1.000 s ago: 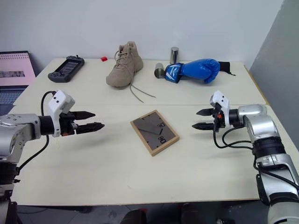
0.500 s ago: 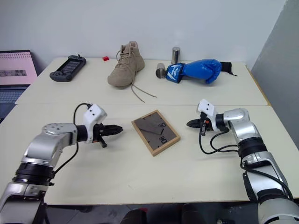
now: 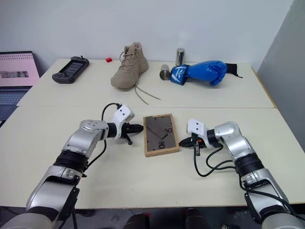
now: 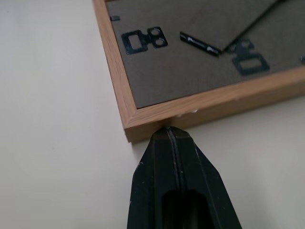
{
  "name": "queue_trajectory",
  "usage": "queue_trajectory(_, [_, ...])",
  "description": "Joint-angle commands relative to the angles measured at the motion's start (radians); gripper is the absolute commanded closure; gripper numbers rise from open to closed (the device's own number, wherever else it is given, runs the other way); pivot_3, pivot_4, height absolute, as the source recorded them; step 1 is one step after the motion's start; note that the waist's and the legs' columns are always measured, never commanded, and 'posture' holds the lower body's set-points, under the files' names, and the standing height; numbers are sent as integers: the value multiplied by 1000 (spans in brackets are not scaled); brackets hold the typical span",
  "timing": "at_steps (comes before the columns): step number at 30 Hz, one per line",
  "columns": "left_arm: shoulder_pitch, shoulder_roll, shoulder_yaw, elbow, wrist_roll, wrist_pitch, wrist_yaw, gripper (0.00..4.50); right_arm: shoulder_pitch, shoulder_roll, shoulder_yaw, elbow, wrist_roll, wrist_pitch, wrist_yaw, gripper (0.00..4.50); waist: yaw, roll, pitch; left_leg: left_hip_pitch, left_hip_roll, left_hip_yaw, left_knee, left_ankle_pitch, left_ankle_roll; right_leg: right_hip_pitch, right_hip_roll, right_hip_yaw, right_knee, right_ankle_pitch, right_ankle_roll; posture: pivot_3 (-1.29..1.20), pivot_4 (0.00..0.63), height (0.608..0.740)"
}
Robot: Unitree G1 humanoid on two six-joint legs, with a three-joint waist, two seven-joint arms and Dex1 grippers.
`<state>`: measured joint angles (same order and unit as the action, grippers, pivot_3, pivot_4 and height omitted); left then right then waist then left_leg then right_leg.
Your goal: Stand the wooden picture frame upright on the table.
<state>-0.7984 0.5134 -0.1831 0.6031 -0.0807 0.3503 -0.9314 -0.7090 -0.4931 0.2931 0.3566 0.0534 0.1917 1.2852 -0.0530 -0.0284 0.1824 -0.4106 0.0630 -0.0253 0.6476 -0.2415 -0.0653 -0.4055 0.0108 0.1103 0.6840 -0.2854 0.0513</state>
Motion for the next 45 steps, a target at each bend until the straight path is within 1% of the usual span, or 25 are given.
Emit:
queue_trajectory(1, [-44,-15,1,35,22,-57,-9,4472,18,-1,-20,-107,53,68,10,4500,0,0,0,0,0,0,0,0,0,0,0,0,0,0,0,0,150,740])
queue_trajectory(5, [-44,-1,-1,52,37,-74,-27,4472,23,-15,-22,-110,41,79,-15,4500,-3,0,0,0,0,0,0,0,0,0,0,0,0,0,0,0,150,740])
queue_trajectory(9, [-5,47,1,1,43,-68,-69,4472,10,-35,-36,-69,29,66,-52,4500,-4,0,0,0,0,0,0,0,0,0,0,-1,0,0,0,0,150,740])
queue_trajectory(11, [13,64,2,-30,42,-59,-84,4472,4,-37,-38,-53,18,55,-82,4500,-4,0,0,0,0,0,0,0,0,0,0,-1,0,0,0,0,150,740])
queue_trajectory(14, [63,100,15,-138,15,-3,-118,4472,-21,-23,-39,7,-20,20,-163,4500,-6,0,0,0,0,0,0,0,0,0,0,0,0,0,0,0,150,740])
queue_trajectory(16, [89,109,56,-194,-35,47,-131,4472,-31,-19,-33,29,-31,6,-178,4500,-7,0,0,0,0,0,0,0,0,0,0,-1,0,0,0,0,150,740])
queue_trajectory(18, [102,119,87,-222,-78,117,-147,4096,-36,-15,-26,44,-37,-7,-181,4500,-5,0,0,0,1,0,0,0,0,0,0,0,0,0,0,0,150,740])
queue_trajectory(19, [108,128,98,-222,-92,154,-158,4043,-38,-11,-24,53,-41,-14,-186,4500,-5,0,0,0,1,0,0,0,0,0,0,-1,0,0,0,0,150,740])
queue_trajectory(24, [91,151,148,-186,-174,318,-205,3030,-58,15,-19,118,-62,-51,-214,4500,-6,0,0,0,1,0,0,0,0,0,0,-1,1,0,0,0,150,740])
queue_trajectory(25, [84,153,157,-187,-196,361,-216,2773,-60,17,-20,125,-65,-56,-216,4500,-6,0,0,0,1,0,0,0,0,0,0,-1,1,0,0,0,150,740])
queue_trajectory(27, [65,160,169,-180,-241,455,-245,2397,-65,21,-22,137,-72,-64,-220,4500,-6,0,0,0,1,-1,0,0,0,0,0,-2,1,0,0,0,150,740])
queue_trajectory(28, [57,163,172,-177,-261,496,-259,2118,-67,21,-22,142,-76,-68,-221,4500,-6,0,0,0,1,-1,0,0,0,0,0,-2,1,0,0,0,150,740])
queue_trajectory(29, [48,160,176,-156,-261,506,-249,1955,-68,21,-23,144,-78,-70,-221,4500,-6,0,0,0,1,-1,0,0,0,0,0,-2,1,0,0,0,150,740])
queue_trajectory(33, [15,144,187,-111,-282,562,-236,1061,-68,19,-26,145,-82,-73,-225,4500,-7,0,0,0,1,-2,0,1,0,0,0,-4,2,0,0,0,150,740])
queue_trajectory(34, [11,143,188,-107,-287,573,-235,951,-67,19,-26,143,-82,-73,-226,4500,-7,0,0,0,1,-2,0,1,0,0,0,-4,2,0,0,0,150,740])
queue_trajectory(37, [10,142,182,-101,-304,609,-249,173,-55,18,-22,134,-89,-77,-228,4500,-7,0,0,0,1,-3,0,1,-1,0,0,-5,4,0,0,0,150,740])
queue_trajectory(39, [11,141,178,-99,-312,633,-254,7,-48,17,-20,128,-91,-78,-228,4500,-7,0,0,0,1,-4,0,1,-1,0,0,-5,4,0,0,0,150,740])
queue_trajectory(42, [0,139,159,-75,-301,668,-237,7,-43,17,-21,122,-94,-76,-228,4500,-7,0,0,0,1,-5,0,1,-1,0,0,-6,5,0,-1,0,150,740])
queue_trajectory(45, [-52,139,116,-8,-313,831,-248,7,-46,21,-22,122,-96,-73,-231,4500,-7,0,0,0,1,-6,0,1,-1,0,0,-7,6,-1,-1,0,150,740])
